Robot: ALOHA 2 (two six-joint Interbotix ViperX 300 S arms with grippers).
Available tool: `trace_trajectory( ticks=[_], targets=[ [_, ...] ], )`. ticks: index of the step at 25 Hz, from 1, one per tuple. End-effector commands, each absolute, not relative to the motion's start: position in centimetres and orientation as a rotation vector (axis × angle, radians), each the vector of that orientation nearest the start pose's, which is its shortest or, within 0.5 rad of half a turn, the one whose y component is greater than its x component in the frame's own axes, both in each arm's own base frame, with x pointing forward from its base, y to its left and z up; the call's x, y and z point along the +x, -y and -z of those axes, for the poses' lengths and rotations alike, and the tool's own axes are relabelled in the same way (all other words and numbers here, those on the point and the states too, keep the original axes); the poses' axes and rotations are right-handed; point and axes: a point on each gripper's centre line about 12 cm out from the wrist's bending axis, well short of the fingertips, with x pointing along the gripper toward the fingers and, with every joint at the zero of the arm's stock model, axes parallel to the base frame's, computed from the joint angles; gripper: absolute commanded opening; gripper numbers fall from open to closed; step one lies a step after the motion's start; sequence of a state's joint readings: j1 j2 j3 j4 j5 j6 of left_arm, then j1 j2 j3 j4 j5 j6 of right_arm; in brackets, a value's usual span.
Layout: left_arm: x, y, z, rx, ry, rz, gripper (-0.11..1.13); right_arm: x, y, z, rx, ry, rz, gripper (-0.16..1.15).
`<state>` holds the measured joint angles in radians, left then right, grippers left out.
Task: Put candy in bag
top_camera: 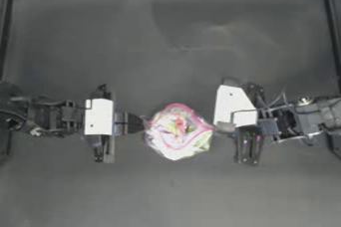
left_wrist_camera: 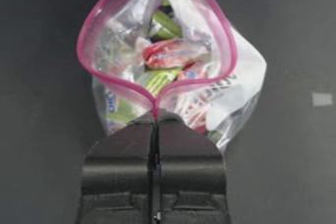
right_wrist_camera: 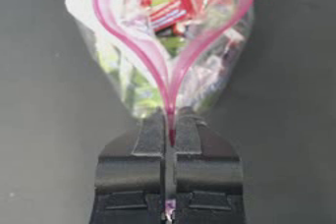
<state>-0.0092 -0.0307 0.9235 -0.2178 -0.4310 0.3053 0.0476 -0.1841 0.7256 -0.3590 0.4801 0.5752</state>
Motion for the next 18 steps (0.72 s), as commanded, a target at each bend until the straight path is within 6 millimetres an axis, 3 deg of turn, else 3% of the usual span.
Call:
trace_trajectory(
  ticks=[1, 12, 18],
  targets=[
    [34.41, -0.72, -14.71, 0.126, -0.453, -0.057, 0.12, 32.81, 0.34, -18.48, 0.136, -0.944, 0.224, 0.05],
    [34.28, -0.76, -14.67, 0.132, -0.444, -0.059, 0.12, 33.0, 0.51, -18.18, 0.131, -0.94, 0.218, 0.05],
    [34.28, -0.82, -14.67, 0.132, -0.444, -0.061, 0.12, 32.88, 0.45, -18.03, 0.128, -0.946, 0.216, 0.16]
  ],
)
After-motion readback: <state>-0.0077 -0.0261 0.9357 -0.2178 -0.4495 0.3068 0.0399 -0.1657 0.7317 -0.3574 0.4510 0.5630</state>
